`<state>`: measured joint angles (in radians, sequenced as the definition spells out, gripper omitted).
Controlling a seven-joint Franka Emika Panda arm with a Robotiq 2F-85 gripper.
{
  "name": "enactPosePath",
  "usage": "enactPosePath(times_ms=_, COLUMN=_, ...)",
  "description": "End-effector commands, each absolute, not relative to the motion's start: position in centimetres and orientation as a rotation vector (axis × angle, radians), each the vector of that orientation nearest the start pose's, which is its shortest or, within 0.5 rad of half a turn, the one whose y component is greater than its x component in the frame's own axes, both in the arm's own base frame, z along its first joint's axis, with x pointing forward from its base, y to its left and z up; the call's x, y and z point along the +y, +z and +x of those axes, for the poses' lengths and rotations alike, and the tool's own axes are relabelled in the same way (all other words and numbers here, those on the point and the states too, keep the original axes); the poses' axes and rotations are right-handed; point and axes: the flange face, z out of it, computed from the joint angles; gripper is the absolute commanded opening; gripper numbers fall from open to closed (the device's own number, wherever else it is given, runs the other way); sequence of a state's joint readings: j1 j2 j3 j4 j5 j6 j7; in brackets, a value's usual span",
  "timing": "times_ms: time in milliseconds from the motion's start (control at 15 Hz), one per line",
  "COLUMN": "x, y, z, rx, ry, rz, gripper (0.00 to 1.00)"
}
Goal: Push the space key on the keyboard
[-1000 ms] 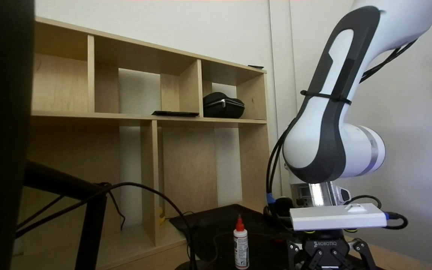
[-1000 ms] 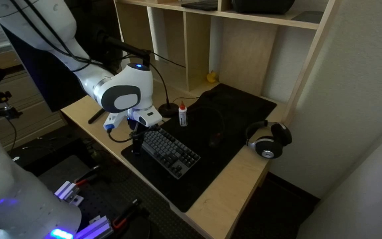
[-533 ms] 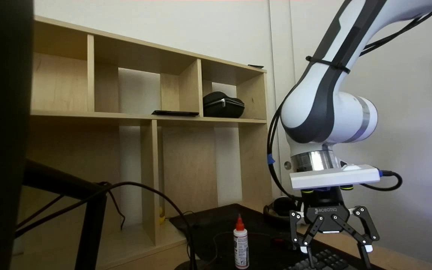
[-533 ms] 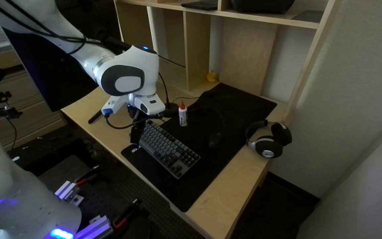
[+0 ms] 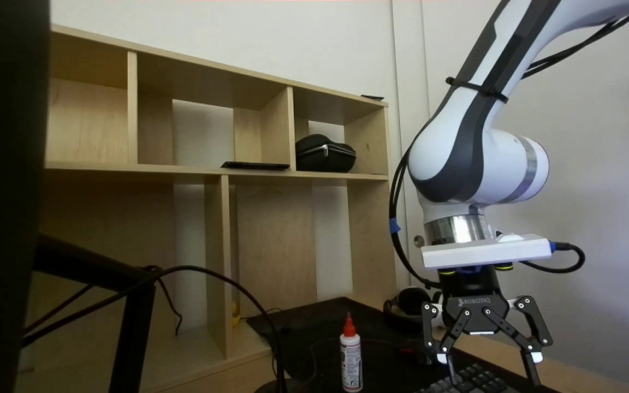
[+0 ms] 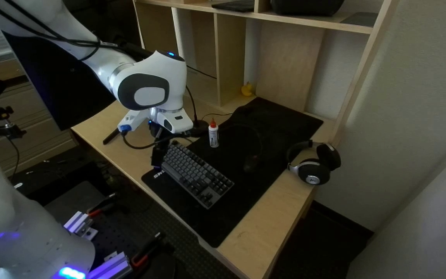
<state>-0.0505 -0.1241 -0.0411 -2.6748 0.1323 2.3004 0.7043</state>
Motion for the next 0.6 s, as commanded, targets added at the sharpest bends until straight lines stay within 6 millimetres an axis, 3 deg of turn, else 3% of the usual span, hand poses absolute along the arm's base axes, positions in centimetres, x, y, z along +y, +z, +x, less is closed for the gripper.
enactPosePath(times_ms=0, x=-2.94, y=25.88, z=38.19, rx=1.349, ry=0.457, rz=-2.752, gripper=1.00)
enactPosePath(times_ms=200, x=-2.59, y=25.82, z=37.69, rx=1.324, ry=0.572, rz=-2.726, gripper=1.00)
enactPosePath(times_ms=267, x=-2.86, y=25.67, z=37.82, rx=1.361, ry=0.497, rz=-2.751, gripper=1.00)
enactPosePath(times_ms=533, x=-2.70, y=25.65, z=37.59, rx=1.350, ry=0.542, rz=-2.741, gripper=1.00)
